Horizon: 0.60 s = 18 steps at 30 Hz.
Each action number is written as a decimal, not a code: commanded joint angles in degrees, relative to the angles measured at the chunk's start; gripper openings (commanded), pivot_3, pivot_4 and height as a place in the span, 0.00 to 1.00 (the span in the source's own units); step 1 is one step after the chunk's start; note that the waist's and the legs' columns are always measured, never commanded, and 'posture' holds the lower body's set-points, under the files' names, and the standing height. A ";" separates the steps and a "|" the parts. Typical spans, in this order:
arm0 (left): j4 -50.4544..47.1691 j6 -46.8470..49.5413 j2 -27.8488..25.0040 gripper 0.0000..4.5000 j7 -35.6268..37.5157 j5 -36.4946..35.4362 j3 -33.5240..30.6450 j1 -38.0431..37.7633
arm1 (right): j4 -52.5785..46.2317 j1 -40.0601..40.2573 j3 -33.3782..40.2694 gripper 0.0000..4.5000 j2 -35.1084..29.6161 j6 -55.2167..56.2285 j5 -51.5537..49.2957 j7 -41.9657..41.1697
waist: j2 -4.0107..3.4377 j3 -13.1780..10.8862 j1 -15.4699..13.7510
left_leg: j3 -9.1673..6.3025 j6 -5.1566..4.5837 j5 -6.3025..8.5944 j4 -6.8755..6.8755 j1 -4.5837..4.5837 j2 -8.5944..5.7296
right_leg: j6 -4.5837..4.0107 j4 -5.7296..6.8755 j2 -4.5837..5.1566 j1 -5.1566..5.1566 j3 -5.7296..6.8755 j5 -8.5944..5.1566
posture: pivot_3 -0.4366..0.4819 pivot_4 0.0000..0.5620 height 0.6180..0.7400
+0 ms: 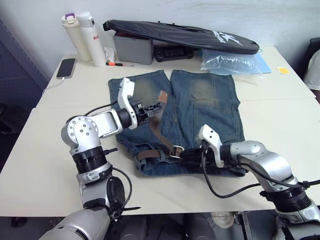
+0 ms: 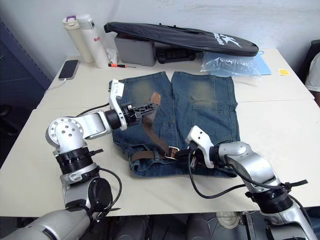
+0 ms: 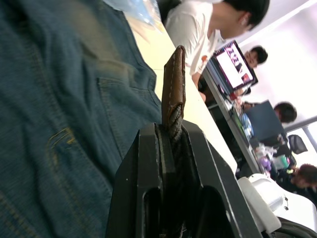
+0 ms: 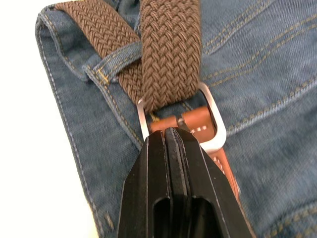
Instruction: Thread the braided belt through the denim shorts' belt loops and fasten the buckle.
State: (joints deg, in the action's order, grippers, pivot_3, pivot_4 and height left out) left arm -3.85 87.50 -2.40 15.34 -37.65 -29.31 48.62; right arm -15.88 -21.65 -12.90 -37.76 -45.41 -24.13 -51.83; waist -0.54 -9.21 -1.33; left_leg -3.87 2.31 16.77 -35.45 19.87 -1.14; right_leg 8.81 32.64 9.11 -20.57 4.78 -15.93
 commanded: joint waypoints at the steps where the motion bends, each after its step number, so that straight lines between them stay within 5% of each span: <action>1: -3.94 -3.27 4.52 0.00 -4.18 -0.56 -4.34 -5.25 | 2.13 -1.26 2.55 0.02 -3.17 -0.31 -0.56 -2.60 | 0.04 -0.03 -0.03 | 0.01 0.00 0.00 0.00 0.02 0.00 | 0.00 -0.02 0.00 -0.01 0.00 0.00 | 0.48 0.27 1.00; 12: -6.95 -4.09 11.08 0.00 -10.98 -12.36 -20.56 -1.58 | 4.09 -5.98 1.48 0.02 -1.23 -0.13 -1.49 -5.18 | 0.18 -0.11 -0.13 | 0.07 0.02 0.01 0.00 0.05 0.02 | -0.01 -0.09 -0.02 -0.03 -0.05 0.01 | 0.48 0.27 1.00; 18: -8.10 -2.12 12.39 0.00 -15.40 -18.65 -23.92 -0.61 | 4.31 -7.85 1.09 0.02 0.07 -0.93 -2.28 -6.05 | 0.22 -0.13 -0.01 | 0.12 0.23 0.14 -0.02 0.08 0.40 | -0.10 -0.21 -0.45 -0.07 -0.11 0.06 | 0.48 0.27 1.00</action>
State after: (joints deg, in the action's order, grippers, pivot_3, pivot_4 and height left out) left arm -9.17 84.90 8.22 2.98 -50.74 -51.32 46.46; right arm -11.07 -28.71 -12.18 -38.32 -46.31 -25.25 -56.86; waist -0.32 -9.34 -1.34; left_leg -3.73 2.56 16.92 -35.47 19.94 -0.72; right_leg 8.71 32.43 8.64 -20.64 4.67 -15.87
